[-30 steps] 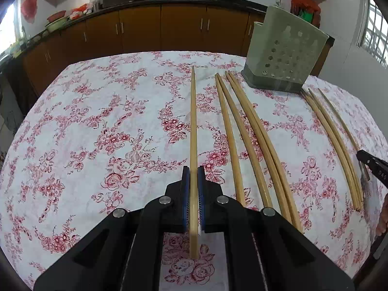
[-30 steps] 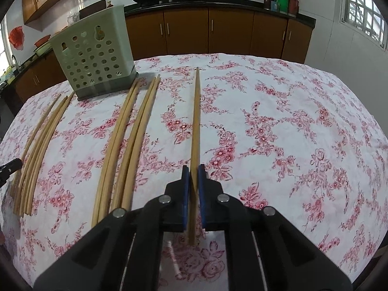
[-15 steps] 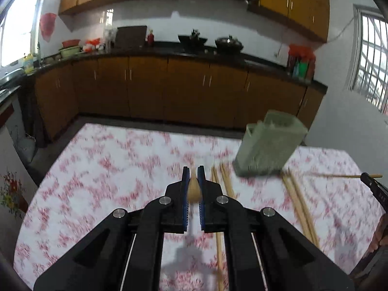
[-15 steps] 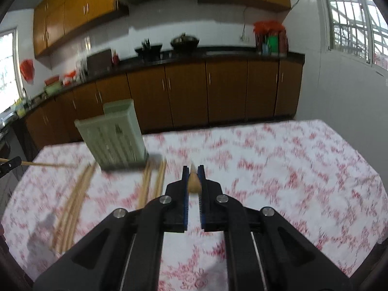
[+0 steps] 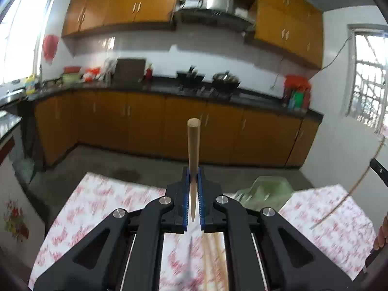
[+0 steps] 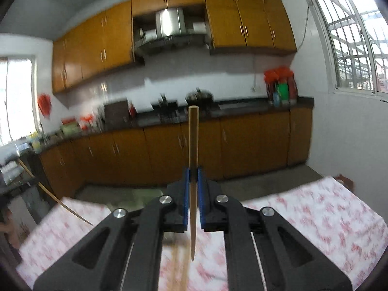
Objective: Organize utensils
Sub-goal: 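Lift the chopstick in the left tool over the green holder while the right tool carries its chopstick there, then open the right tool to drop its chopstick into the holder while the left tool releases its own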
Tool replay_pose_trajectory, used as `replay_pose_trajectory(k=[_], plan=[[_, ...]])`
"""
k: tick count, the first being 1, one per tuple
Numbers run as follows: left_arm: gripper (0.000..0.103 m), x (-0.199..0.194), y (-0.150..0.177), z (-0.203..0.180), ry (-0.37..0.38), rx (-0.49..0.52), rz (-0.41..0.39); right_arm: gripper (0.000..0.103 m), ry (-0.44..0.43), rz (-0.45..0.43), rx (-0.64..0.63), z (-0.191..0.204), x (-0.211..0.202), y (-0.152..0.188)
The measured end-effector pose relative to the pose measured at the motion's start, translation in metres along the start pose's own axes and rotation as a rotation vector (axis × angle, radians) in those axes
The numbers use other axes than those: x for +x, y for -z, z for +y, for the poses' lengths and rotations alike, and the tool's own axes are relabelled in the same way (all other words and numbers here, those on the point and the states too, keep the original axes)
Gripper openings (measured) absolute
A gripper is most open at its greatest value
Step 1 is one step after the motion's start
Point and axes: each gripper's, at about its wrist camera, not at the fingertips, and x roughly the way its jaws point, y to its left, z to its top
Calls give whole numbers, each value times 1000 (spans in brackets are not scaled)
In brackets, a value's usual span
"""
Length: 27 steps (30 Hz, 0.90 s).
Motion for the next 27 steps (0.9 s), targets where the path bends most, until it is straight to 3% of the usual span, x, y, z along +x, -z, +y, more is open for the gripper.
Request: replay_pose_trajectory(k=[6,10,16,21,22,25,27], plan=[[7,-11,-33,-43,96,5,-124,8,-84,-131,19,25,13,-32],[7,1,-28,-68,146,22,-132,8,-107,-146,23,38,38,-26],[7,41,-1,-80,183,26,-33,8,-87,-8,-13,45,88,14],[7,69,19,-78,190,5,54,11,-84,92,20,38,104,35],[7,73,21,-77,190,-2,66,13,-84,97,21,37,104,36],[8,69,23,-73,191,-21,80,39,-82,88,7,37,95,37],[13,65,23,-71,193,-26,82,46,-79,68,-6,37,85,38]])
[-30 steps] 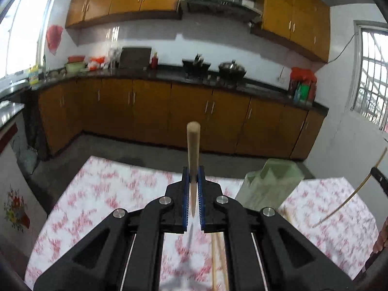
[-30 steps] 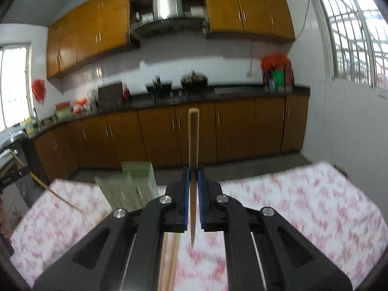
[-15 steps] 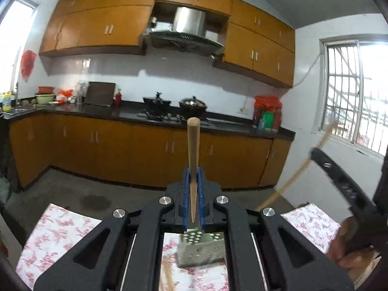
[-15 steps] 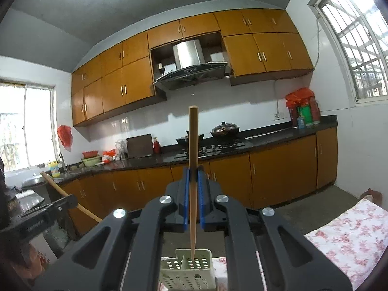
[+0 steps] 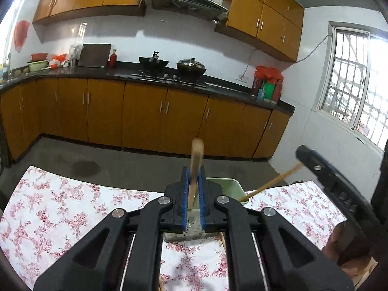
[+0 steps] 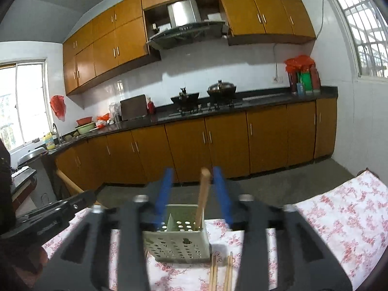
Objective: Organize utensils
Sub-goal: 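Open the right tool to drop its chopstick into the holder while the left tool releases its own, then close the left tool on another chopstick while the right tool grasps a chopstick too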
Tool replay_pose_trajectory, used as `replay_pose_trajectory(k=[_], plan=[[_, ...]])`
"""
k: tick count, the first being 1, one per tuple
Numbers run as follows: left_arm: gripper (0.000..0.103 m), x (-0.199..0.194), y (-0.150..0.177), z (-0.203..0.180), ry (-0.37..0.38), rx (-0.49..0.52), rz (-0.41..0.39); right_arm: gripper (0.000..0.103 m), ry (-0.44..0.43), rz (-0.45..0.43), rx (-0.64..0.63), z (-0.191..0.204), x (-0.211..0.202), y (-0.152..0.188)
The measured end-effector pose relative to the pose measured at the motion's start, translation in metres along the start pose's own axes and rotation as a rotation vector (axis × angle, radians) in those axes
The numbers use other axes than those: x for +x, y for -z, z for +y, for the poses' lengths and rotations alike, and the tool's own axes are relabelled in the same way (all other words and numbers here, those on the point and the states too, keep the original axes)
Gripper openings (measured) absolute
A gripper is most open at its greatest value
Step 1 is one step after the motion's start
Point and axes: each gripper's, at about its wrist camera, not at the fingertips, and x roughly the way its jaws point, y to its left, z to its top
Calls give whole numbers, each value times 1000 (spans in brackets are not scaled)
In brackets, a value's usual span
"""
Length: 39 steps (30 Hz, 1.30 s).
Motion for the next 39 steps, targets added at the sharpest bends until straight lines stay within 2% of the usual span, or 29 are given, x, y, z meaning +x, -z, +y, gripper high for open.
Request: replay_pose_trajectory(k=[1,2,3,6,9,12,13,15,16,17,19,20,23,25,30,32,34,39], plan=[[17,-4,-2,1,0,-7,-6,48,7,-14,-4,-1,-8,-3],[31,-7,-4,0,0,-11,-15,52,11,-23,-1,-2,-13,-4],[40,-13,-7,-1,-2,-15,-33,53,14,-38,11,-6,-24,-6],[45,-31,-13,1,2,-26,-81,57,41,-63,47,-19,-49,-10],[50,-50,-13,11,2,-55,-114,59,86,-37,70,-33,-66,-2],[53,-68,2,25,-50,-66,-118,59,154,104,60,-51,-63,32],[53,-71,12,30,-84,-62,-101,58,158,162,57,-53,-57,46],[53,-70,31,39,-151,-45,-54,41,142,297,57,-60,-44,80],[53,-66,44,44,-183,-35,-20,28,127,401,54,-62,-34,107],[53,-60,61,51,-211,-28,31,20,112,452,53,-61,-30,122],[51,-49,88,63,-244,-27,125,15,78,547,48,-54,-23,156],[45,-42,105,70,-247,-38,185,15,69,578,43,-49,-22,170],[38,-29,140,77,-236,-56,298,15,45,623,59,-45,-19,190],[37,-26,153,76,-235,-54,331,15,40,638,61,-41,-17,197],[37,-18,170,75,-221,-58,356,15,56,657,27,-39,-9,203],[37,-15,171,73,-215,-51,365,8,94,660,12,-40,-8,205],[37,-13,173,73,-209,-48,373,8,107,649,35,-46,-9,203],[27,-4,178,66,-189,-30,404,8,114,642,36,-51,-10,203]])
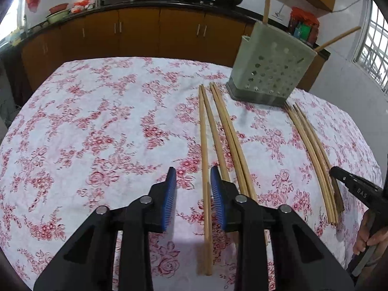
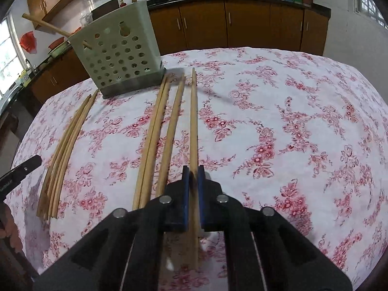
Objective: Organize utensils
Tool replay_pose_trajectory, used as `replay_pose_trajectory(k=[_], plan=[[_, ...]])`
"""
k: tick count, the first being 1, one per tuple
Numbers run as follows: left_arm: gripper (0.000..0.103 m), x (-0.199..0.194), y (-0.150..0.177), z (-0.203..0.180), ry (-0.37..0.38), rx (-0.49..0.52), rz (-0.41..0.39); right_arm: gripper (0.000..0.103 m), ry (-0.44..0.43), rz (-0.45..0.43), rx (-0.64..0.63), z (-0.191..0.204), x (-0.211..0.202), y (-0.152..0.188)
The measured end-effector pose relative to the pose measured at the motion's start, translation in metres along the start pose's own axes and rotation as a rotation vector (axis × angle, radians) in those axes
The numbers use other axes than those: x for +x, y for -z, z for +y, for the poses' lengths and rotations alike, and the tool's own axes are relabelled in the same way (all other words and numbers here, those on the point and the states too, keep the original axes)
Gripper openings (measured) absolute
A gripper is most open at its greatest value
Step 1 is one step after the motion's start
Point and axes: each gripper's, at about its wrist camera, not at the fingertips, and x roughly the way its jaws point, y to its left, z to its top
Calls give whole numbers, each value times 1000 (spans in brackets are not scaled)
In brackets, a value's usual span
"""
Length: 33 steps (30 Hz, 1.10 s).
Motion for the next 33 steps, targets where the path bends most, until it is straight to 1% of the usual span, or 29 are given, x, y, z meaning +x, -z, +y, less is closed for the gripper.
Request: replay_pose_trajectory(k=[3,7,10,11,13,15,17,19,23,33], plan=[[22,5,1,-6,-2,23,17,8,3,-2,-4,0,0,1],[19,12,6,-13,-14,58,45,9,14,-3,-15,1,-1,2],[17,14,9,-20,-50,94,33,11,21,-12,-31,3,-3,5],[14,14,9,-22,-64,100,28,11,25,-14,-37,4,-3,6],[8,17,6,-22,-86,101,24,11,33,-16,-51,6,-2,6],[8,20,1,-18,-88,84,25,9,48,-20,-53,5,0,2],[8,25,-7,-10,-104,68,27,8,57,-26,-43,1,2,-3],[8,28,-14,-2,-122,56,24,8,83,-36,-24,-7,6,-10],[8,30,-20,13,-107,24,9,8,94,-47,4,-17,12,-17],[8,26,-18,21,-58,-24,6,9,85,-46,11,-20,15,-18]])
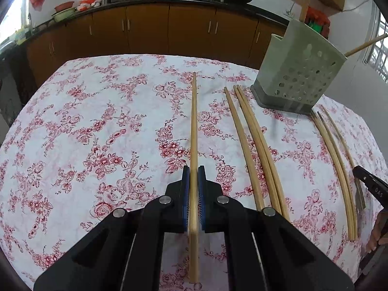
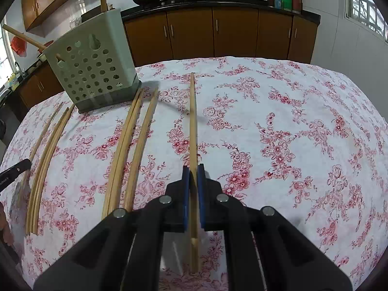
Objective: Organize utensils
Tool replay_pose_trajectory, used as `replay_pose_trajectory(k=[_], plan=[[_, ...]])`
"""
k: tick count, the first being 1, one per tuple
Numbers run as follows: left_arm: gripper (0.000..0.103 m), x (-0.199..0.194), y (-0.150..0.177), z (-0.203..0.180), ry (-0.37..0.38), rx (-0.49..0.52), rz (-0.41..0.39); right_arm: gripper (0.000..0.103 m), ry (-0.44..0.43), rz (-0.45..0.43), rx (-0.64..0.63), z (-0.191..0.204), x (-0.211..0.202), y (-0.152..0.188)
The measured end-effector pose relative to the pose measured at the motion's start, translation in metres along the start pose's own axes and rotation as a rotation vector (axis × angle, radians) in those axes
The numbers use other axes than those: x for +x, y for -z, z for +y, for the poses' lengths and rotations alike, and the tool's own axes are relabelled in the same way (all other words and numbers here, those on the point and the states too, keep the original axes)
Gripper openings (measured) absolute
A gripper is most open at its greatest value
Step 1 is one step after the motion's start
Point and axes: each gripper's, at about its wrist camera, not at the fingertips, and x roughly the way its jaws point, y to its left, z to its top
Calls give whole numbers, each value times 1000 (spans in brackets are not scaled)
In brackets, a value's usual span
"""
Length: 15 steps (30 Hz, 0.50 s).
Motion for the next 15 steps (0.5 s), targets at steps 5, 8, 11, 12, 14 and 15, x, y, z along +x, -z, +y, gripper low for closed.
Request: replay_pose_trajectory(k=[5,8,11,12,14,15], plan=[[8,1,-1,-1,-6,4,1,9,-4,-1,4,0,0,1],[8,1,-1,-1,-6,4,1,9,-6,0,6,1,1,1],[8,1,-1,-1,-6,4,1,9,-6,-1,6,1,0,1],[8,0,-1,-1,-7,5,2,9,-6,-1,6,1,0,1],[8,0,-1,-1,-8,6,2,9,-6,-1,6,0,0,1],[8,1,-1,-1,-8,6,2,9,-6,-1,5,0,0,1]])
